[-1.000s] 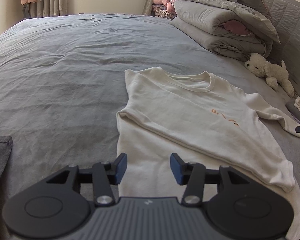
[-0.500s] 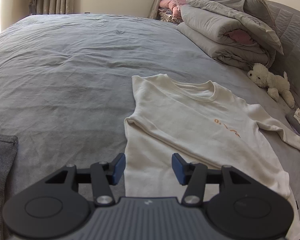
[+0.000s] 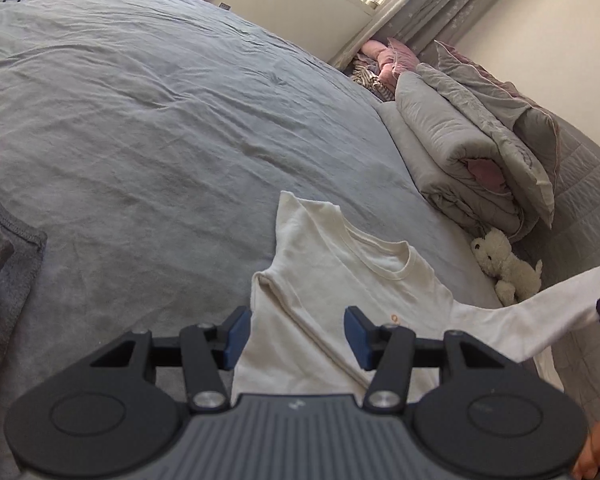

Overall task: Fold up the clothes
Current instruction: 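Pinch the other sleeve with the left gripper while the right gripper holds the body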

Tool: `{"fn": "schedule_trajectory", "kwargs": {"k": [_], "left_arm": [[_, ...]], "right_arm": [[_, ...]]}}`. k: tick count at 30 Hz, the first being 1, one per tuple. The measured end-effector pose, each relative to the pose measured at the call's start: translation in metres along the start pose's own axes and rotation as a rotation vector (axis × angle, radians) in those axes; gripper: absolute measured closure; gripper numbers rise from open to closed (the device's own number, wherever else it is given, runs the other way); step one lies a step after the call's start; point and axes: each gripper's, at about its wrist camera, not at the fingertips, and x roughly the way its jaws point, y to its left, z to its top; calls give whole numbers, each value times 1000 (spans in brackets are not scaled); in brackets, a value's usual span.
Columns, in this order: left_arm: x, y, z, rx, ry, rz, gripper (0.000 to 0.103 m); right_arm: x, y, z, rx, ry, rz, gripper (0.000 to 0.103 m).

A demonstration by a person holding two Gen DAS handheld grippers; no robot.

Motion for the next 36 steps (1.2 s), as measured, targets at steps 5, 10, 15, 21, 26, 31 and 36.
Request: {"fn": "schedule_trajectory", "kwargs": {"k": [5, 10, 15, 21, 26, 31, 36], "left_arm": [[-6, 6, 4, -13, -11, 14, 50], [-1, 2, -1, 41, 37, 11, 48], [14, -9, -17, 94, 146, -20, 47], [25, -10, -30, 37, 250, -54, 46], [31, -11, -38, -50, 295, -139, 46], [39, -10, -46, -82, 313, -135, 49], [41, -14, -48, -29, 303, -107, 74]], "right_arm": [[33, 103, -77, -290, 337, 216, 93], [36, 99, -80, -278, 396, 247, 93], [36, 89, -77, -242, 421, 261, 92], [39, 96, -83, -256, 416, 242, 92], [34, 109, -86, -309, 378, 225, 92], [28, 120, -90, -378, 368, 270, 90], [21, 109, -84, -406, 385, 349, 72]]}}
